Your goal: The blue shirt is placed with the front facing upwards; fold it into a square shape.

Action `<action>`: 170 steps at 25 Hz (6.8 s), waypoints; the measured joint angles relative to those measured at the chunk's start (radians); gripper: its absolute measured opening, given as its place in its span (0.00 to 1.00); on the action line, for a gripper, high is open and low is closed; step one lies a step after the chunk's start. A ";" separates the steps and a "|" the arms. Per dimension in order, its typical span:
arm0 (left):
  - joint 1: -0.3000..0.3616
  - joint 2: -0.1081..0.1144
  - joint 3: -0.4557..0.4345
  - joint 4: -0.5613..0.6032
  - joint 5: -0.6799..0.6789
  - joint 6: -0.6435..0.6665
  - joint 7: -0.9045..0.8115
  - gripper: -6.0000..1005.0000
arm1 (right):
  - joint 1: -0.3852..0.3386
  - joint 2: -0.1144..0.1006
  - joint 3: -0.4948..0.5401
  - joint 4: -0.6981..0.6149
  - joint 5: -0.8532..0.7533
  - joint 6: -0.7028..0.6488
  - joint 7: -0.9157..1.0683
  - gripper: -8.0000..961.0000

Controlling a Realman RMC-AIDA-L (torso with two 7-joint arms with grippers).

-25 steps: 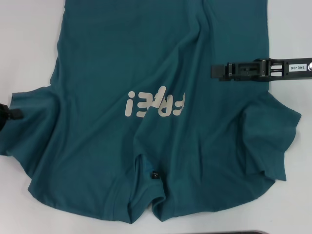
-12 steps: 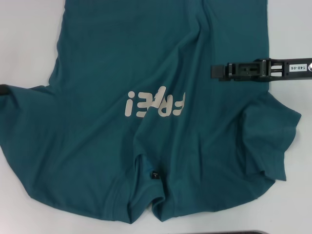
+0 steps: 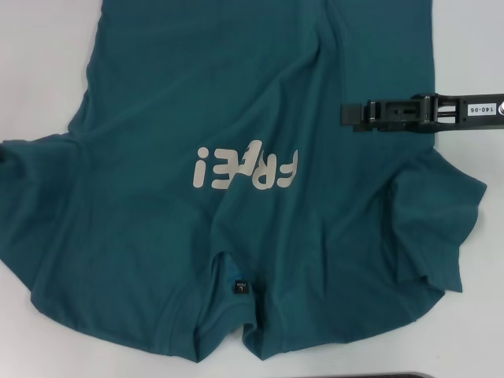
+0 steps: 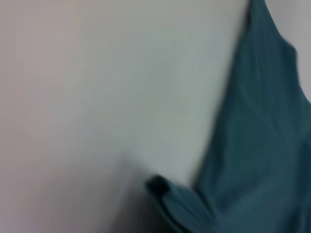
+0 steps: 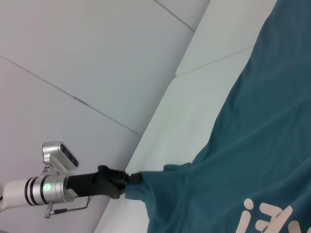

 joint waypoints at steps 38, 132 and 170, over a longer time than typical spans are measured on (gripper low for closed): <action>-0.118 -0.149 0.122 -0.040 0.005 0.051 0.025 0.13 | 0.000 -0.004 0.001 -0.001 -0.006 0.000 0.015 0.94; -0.043 -0.167 0.283 -0.124 0.045 -0.198 0.163 0.63 | 0.001 -0.020 0.028 0.001 0.000 0.010 0.025 0.91; -0.021 -0.204 0.278 -0.232 -0.033 0.030 0.144 0.09 | 0.010 -0.023 0.031 0.001 0.000 0.014 0.027 0.90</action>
